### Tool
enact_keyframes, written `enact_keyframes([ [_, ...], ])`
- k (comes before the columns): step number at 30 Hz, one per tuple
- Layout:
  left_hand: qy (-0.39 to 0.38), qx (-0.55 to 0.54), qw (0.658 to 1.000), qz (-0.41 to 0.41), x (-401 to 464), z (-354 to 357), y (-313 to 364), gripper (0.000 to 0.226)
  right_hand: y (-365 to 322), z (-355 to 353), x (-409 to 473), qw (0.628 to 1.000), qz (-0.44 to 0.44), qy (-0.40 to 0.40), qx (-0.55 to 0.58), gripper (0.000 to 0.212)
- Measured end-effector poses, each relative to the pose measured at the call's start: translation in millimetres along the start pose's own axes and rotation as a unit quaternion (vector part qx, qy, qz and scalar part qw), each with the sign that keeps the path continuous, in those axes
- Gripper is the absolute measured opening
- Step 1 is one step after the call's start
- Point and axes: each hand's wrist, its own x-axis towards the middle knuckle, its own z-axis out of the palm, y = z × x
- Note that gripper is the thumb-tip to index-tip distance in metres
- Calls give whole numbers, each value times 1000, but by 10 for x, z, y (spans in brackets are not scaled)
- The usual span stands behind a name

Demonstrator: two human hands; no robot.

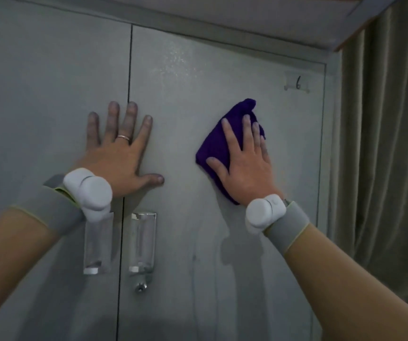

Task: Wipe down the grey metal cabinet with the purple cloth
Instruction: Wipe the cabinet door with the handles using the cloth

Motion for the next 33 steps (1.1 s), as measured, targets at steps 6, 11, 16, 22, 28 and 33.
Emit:
enact_keyframes([
  [6, -51, 16, 999, 8, -92, 17, 64, 136, 914, -81, -163, 992, 119, 8, 31, 83],
  [11, -51, 18, 998, 15, -66, 45, 40, 141, 871, -23, -67, 989, 122, 30, 77, 81],
  [16, -55, 18, 998, 9, -54, 10, 17, 140, -131, 126, 5, 998, 6, 29, 47, 77],
  [22, -42, 23, 999, 10, -92, 13, -4, 141, -516, 192, 33, 997, -69, 18, 2, 77],
  [28, -47, 37, 998, -4, -173, 37, 100, 141, 447, 63, -217, 999, 33, 5, 15, 82],
  [33, -26, 81, 996, 21, -335, 243, 117, 144, 939, 54, -420, 993, 113, -3, 35, 80],
])
